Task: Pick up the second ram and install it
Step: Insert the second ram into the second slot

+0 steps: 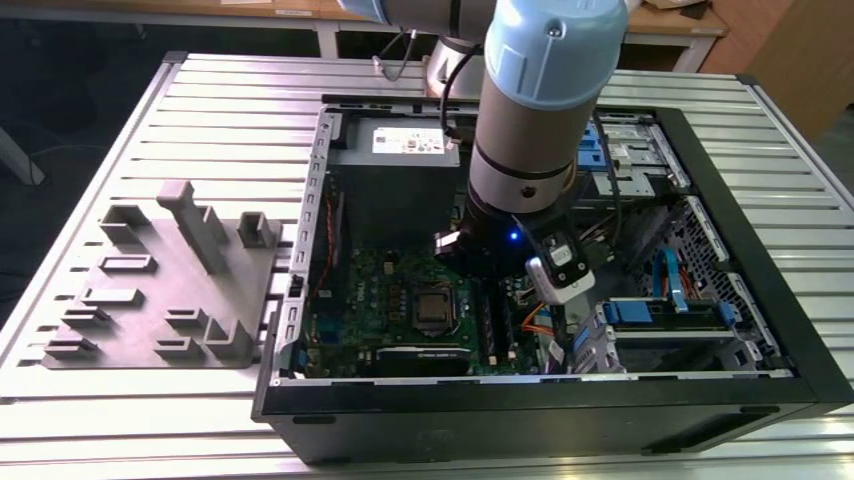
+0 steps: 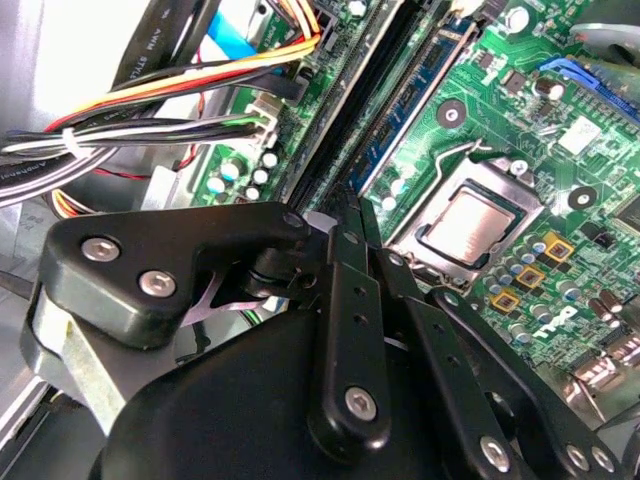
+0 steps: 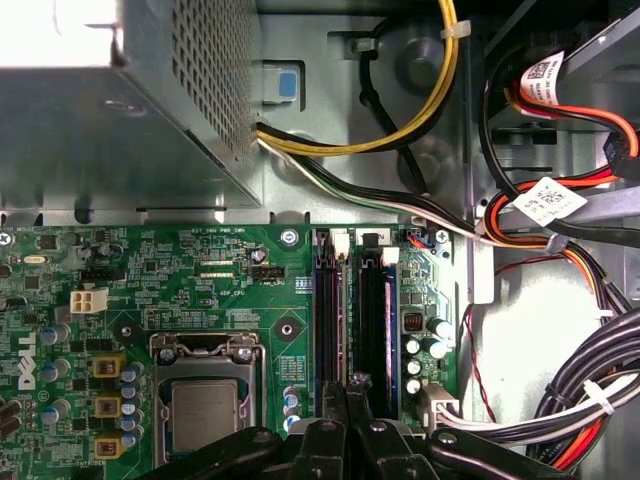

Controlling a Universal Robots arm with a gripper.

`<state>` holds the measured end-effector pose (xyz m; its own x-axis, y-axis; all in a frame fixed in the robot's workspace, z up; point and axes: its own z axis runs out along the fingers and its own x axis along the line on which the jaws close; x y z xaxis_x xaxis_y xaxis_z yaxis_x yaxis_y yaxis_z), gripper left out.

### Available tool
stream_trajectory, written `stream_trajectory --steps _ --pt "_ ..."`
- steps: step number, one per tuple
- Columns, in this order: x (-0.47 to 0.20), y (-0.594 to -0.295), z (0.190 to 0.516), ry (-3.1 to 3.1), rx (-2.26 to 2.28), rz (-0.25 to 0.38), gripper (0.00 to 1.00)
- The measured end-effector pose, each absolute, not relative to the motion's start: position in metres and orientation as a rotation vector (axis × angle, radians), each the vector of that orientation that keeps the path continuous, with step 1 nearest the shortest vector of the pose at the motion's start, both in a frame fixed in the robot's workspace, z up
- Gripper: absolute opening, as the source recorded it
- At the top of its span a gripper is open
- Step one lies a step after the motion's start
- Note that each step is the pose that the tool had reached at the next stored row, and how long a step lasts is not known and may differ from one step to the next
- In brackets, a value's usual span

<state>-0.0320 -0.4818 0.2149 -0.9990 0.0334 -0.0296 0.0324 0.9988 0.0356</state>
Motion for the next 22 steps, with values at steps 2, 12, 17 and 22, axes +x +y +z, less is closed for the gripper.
stream_trajectory --steps 2,12,17,22 --pt "-0.032 -0.482 0.215 3.110 0.051 0.055 0.08" --pt "-0.032 -0.482 0.215 3.110 0.051 0.055 0.22" --pt "-0.032 -0.482 0.223 3.110 0.051 0.055 0.22" --pt "-0.032 -0.482 0.235 3.110 0.051 0.055 0.22"
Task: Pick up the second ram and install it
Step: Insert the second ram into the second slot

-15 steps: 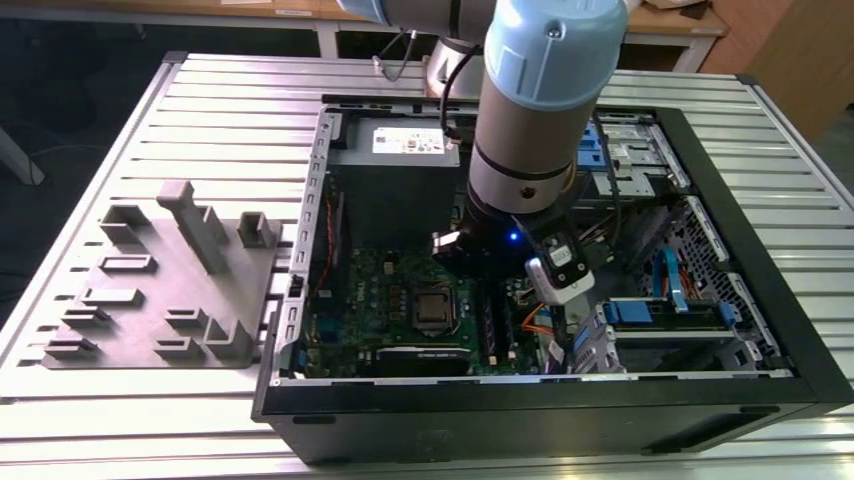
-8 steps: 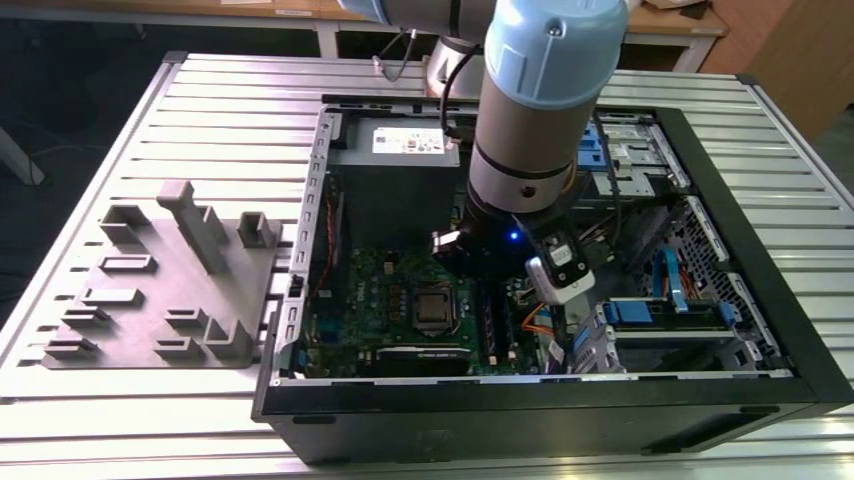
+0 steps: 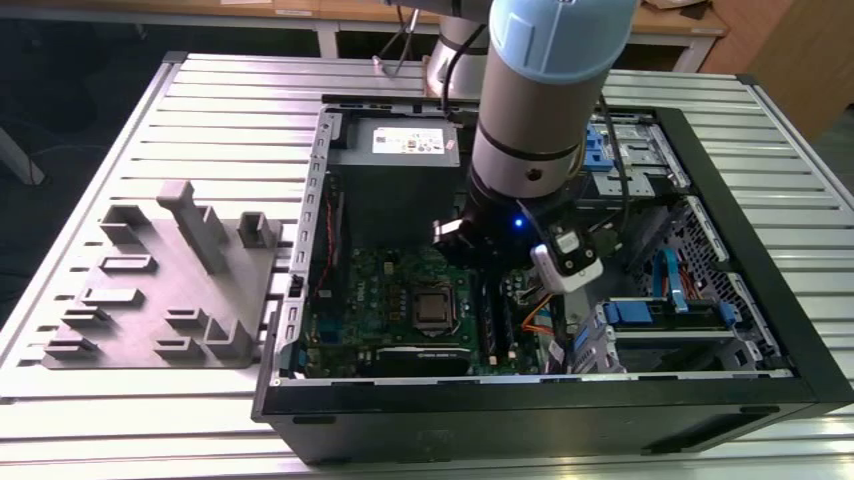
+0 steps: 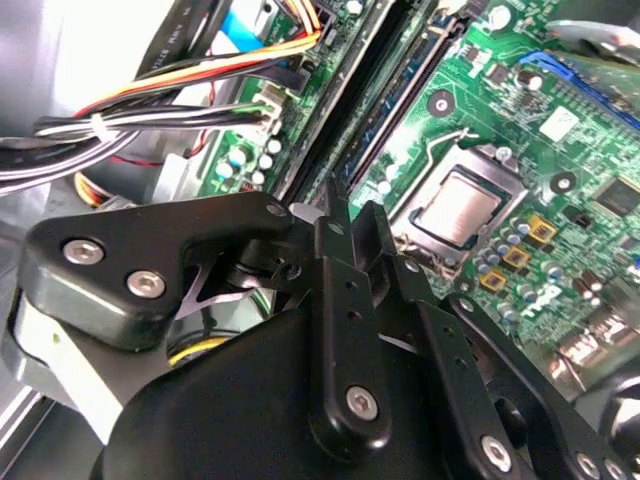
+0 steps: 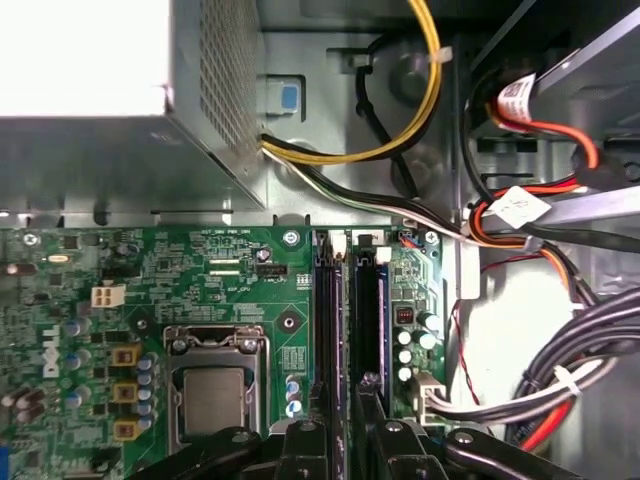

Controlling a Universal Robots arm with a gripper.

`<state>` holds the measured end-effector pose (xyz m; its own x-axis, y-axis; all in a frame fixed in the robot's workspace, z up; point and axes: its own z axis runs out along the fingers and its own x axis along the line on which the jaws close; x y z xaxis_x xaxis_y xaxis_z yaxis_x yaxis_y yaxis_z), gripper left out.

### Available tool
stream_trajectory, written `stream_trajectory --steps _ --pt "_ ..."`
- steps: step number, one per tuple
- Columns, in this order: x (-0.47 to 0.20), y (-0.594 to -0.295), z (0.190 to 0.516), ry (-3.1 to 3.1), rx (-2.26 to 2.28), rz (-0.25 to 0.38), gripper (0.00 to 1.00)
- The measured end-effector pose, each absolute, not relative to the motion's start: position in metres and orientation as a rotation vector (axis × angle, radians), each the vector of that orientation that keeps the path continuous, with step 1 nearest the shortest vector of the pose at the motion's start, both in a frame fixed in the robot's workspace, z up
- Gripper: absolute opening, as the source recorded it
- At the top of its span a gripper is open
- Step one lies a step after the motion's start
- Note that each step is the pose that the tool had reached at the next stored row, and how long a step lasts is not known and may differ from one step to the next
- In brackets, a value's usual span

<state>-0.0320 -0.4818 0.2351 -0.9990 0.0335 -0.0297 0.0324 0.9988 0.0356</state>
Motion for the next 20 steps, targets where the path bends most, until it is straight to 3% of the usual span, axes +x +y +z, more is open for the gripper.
stream_trajectory --steps 10,13,14,20 --pt "-0.0320 -0.4818 0.2393 3.110 0.051 0.055 0.22" --pt "-0.0320 -0.4818 0.2394 3.110 0.051 0.055 0.14" --pt "-0.0320 -0.4818 0.2394 3.110 0.051 0.055 0.07" --pt "-0.0320 -0.4818 0.2402 3.110 0.051 0.055 0.07"
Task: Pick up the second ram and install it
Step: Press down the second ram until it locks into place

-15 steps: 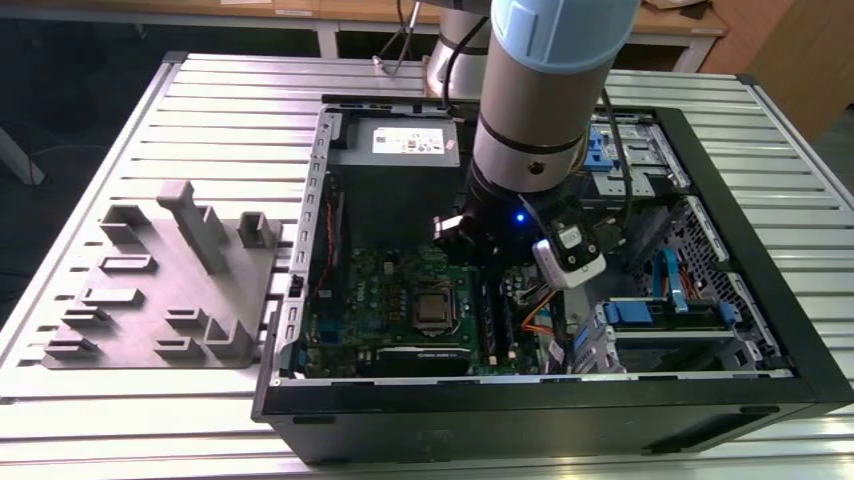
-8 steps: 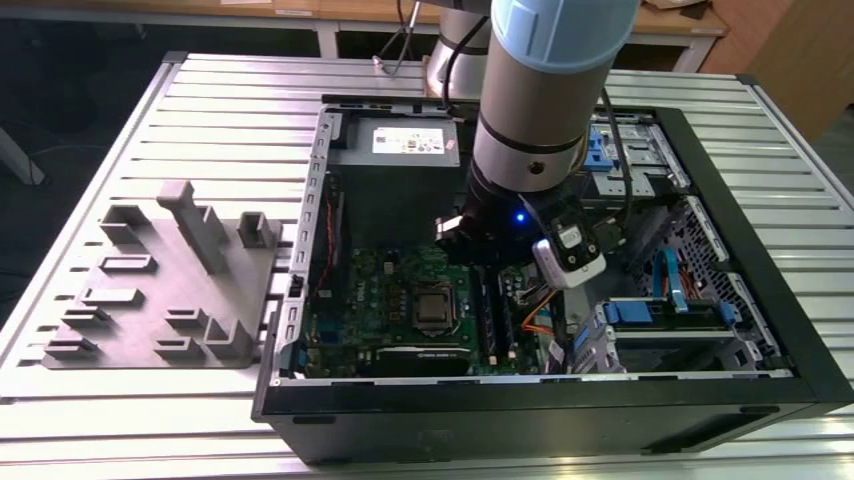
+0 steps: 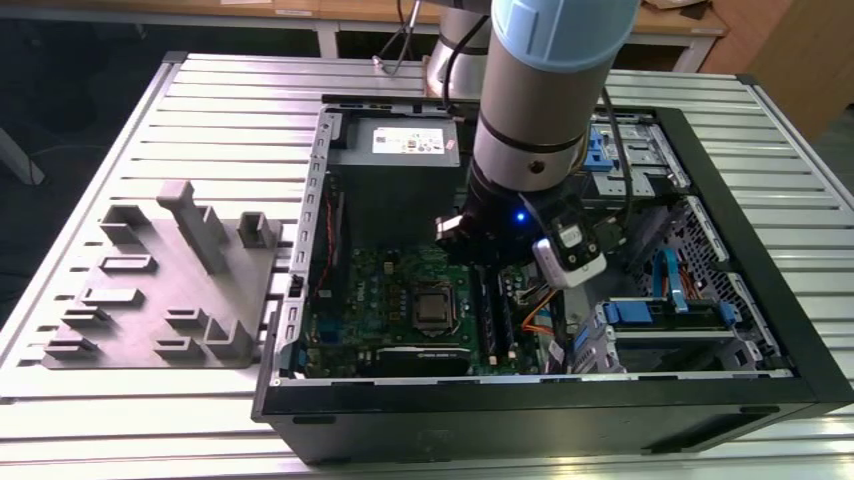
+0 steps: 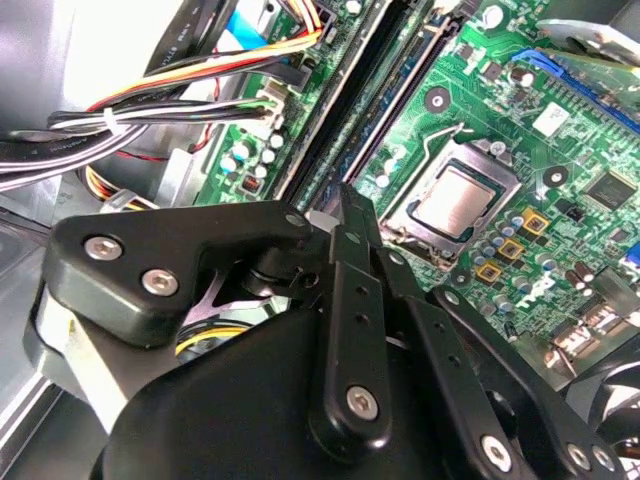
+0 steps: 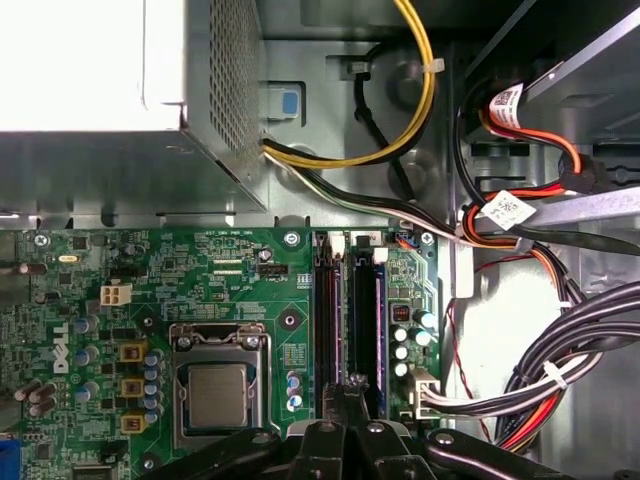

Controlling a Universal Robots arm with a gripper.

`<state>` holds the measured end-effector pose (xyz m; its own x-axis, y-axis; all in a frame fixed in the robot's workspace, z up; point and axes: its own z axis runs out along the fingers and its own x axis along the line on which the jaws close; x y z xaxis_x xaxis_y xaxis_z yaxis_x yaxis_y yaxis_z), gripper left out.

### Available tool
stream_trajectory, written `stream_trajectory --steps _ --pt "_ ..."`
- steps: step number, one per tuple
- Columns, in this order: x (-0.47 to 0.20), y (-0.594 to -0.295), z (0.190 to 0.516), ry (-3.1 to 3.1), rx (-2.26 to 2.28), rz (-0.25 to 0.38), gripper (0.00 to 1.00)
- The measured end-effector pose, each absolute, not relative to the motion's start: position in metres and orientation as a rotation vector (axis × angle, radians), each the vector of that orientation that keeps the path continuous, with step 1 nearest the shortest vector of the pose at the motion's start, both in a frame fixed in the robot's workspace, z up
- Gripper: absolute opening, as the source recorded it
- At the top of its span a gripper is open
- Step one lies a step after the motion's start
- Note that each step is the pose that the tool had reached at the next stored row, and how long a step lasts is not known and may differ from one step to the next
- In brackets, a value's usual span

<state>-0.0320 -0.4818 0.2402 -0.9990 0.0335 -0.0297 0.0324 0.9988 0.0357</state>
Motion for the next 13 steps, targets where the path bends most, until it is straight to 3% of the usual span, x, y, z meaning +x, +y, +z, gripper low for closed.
stream_trajectory --steps 13 --pt "-0.0320 -0.4747 0.2409 3.110 0.051 0.055 0.07"
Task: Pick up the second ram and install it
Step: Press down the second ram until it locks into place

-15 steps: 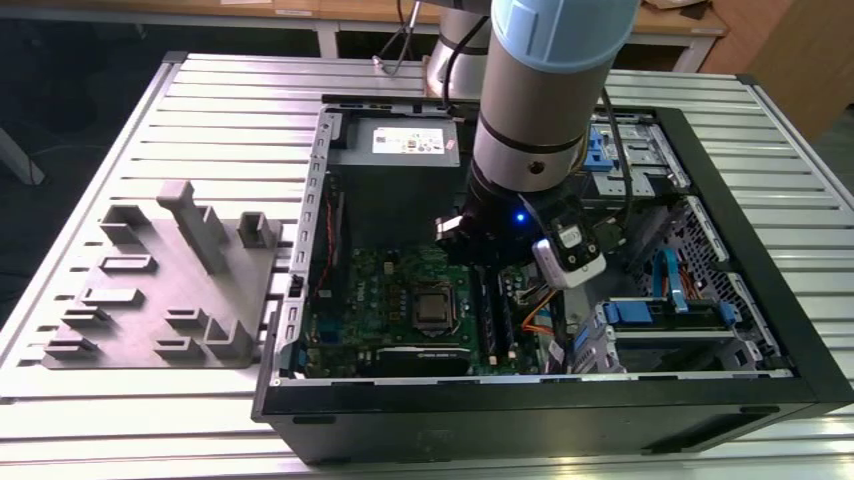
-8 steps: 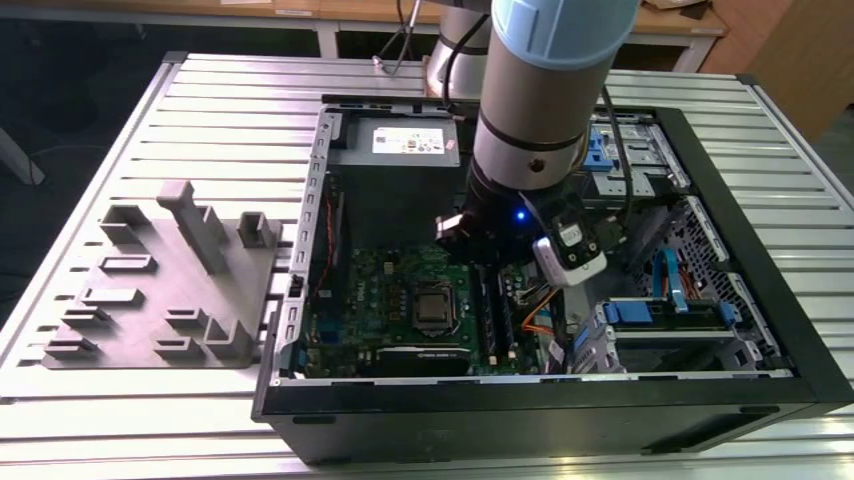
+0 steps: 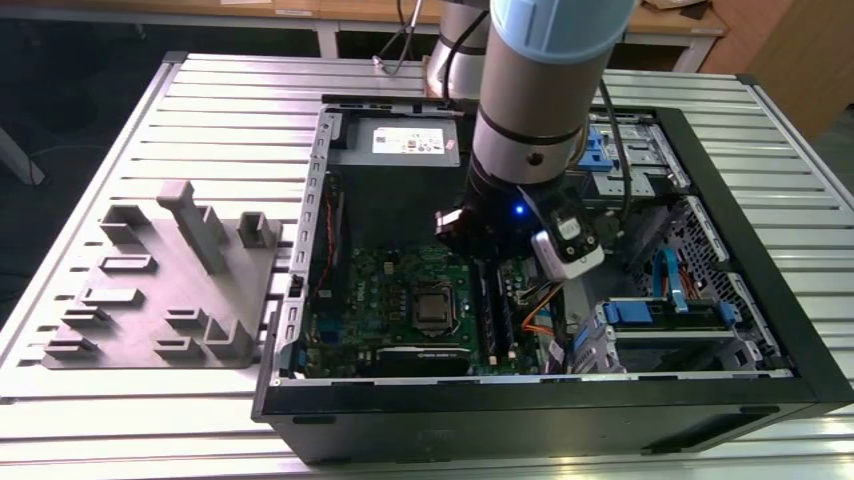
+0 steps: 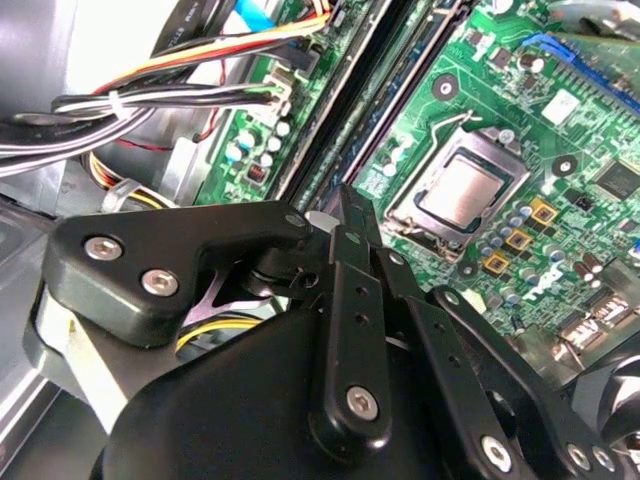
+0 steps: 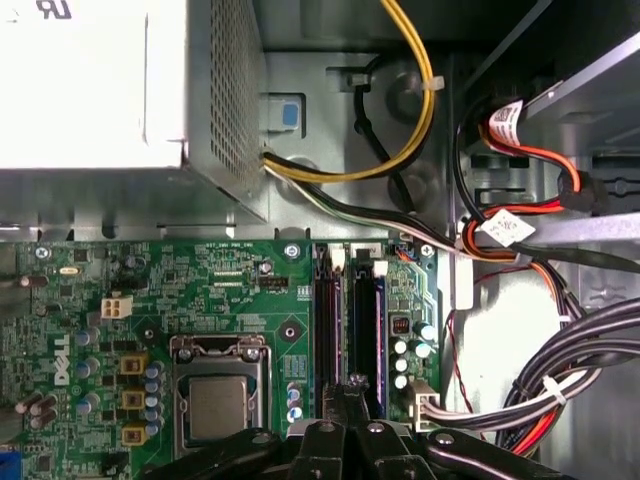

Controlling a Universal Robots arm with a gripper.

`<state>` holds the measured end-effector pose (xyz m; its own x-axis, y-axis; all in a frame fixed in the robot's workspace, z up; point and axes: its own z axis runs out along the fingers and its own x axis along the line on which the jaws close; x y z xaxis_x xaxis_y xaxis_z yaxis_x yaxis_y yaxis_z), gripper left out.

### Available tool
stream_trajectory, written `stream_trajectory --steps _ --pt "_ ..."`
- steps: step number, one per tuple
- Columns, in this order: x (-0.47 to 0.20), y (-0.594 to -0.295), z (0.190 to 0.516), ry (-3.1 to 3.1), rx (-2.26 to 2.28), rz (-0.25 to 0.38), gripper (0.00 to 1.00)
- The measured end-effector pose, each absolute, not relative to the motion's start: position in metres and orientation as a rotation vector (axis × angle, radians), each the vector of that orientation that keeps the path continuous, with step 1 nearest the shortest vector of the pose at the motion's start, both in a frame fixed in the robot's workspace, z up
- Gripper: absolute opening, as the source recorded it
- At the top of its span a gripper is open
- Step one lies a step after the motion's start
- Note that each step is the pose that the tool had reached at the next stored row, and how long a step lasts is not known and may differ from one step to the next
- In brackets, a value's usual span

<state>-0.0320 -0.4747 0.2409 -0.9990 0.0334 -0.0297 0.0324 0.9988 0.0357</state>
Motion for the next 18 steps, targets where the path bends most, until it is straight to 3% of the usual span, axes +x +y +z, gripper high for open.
stream_trajectory --steps 18 --pt "-0.0333 -0.4710 0.2409 3.110 0.051 0.055 0.07"
